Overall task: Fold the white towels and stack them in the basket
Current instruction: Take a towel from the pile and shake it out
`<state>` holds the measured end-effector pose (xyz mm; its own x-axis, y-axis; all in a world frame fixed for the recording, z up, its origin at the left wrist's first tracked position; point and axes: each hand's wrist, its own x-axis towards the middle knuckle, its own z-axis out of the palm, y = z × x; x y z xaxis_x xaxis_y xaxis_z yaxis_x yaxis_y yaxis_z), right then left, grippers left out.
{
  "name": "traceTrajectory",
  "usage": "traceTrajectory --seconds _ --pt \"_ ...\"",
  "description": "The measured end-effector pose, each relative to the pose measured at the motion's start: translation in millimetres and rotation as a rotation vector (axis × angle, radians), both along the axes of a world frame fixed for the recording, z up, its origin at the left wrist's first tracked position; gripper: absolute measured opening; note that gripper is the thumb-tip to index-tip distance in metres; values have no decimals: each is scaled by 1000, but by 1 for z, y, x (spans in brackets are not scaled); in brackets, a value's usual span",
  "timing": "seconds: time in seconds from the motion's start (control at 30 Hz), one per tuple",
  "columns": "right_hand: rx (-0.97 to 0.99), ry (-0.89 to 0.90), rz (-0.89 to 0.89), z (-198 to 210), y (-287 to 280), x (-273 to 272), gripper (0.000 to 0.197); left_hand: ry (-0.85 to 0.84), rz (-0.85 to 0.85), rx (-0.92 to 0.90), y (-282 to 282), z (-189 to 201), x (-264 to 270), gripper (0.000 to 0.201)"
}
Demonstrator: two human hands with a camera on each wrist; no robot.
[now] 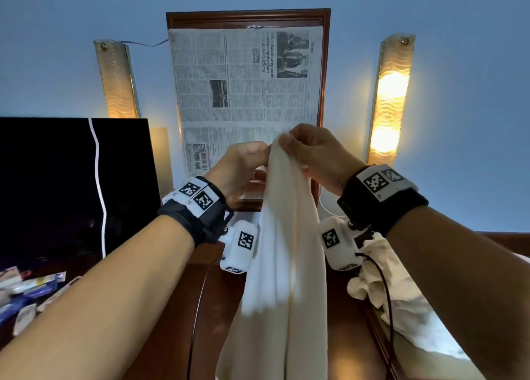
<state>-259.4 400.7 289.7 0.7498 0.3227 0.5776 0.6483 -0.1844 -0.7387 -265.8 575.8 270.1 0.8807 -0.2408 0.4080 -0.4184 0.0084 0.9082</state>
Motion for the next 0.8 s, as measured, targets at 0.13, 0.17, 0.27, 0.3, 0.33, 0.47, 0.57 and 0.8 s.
traceTrajectory --seconds 0.13,0.17,0.27,0.3,0.33,0.47,0.57,0.8 --pt "-131 -92 -121 -22 -9 11 22 214 -107 -167 -7 -29 -3 31" --pt "-169 -110 -148 -27 -13 12 23 199 -122 -131 -7 -36 -3 28" --pt "-233 -176 -215 -39 -19 9 27 -47 48 264 -8 -48 -1 22" --pt "-206 -172 -240 -45 -21 9 27 -134 122 353 -9 -50 2 27" --pt "-146 -153 -252 -52 -23 8 26 -190 174 400 -12 -50 4 29" --pt "3 85 -176 -114 -43 11 26 -255 287 448 -25 -58 11 23" --pt "-93 267 -102 -184 -60 11 47 -287 322 434 -22 -68 13 29" --pt "-383 244 -270 -296 -105 16 20 -275 532 479 -5 -100 7 32"
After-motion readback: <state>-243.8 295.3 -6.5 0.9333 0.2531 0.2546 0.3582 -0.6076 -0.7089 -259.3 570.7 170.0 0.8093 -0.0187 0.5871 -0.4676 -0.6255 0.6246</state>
